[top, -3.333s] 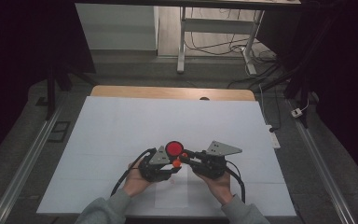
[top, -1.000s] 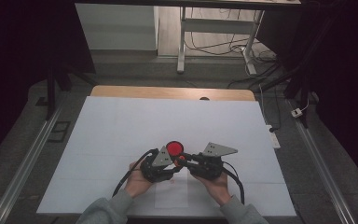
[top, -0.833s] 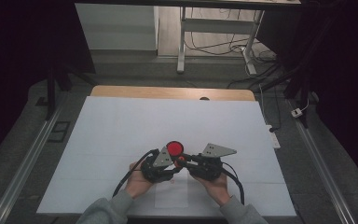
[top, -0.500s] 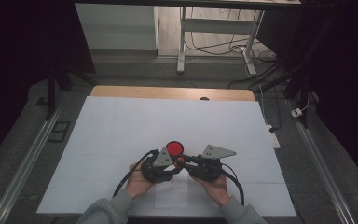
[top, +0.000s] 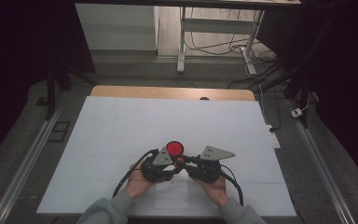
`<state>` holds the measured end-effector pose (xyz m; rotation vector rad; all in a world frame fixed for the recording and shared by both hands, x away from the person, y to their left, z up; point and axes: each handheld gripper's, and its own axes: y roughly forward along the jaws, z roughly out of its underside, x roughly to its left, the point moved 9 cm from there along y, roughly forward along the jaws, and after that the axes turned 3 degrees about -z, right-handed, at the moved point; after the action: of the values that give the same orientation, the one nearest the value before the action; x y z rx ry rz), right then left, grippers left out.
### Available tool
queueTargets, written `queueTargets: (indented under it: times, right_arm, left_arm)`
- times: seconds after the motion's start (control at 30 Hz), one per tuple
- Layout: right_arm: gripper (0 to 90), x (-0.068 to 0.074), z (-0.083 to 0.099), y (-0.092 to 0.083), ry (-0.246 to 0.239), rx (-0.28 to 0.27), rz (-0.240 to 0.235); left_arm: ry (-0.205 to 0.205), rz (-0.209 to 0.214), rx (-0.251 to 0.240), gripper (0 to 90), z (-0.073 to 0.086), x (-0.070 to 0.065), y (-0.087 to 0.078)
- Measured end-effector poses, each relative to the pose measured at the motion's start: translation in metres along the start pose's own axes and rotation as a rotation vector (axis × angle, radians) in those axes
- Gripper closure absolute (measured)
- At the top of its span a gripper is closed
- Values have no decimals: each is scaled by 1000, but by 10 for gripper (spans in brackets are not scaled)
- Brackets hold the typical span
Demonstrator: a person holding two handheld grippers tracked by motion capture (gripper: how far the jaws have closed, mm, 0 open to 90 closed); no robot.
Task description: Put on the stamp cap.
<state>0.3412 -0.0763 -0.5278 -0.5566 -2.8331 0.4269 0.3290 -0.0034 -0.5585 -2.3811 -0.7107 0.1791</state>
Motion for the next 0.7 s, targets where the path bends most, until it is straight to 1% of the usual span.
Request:
queueTargets:
  times: [0.1, 0.33, 0.57, 0.7]
  right_arm:
    - [724, 0, -2, -1, 5, -11, -1]
    - [723, 0, -3, -2, -8, -18, 0]
    - [723, 0, -5, -3, -11, -28, 1]
    - [723, 0, -6, -4, -11, -29, 1]
  left_arm:
    - [-9, 4, -14, 642, -1, 1, -1]
    - [-24, 8, -21, 621, -1, 2, -1]
    - [-14, -6, -7, 581, 1, 3, 1]
    - [-16, 0, -9, 564, 1, 2, 1]
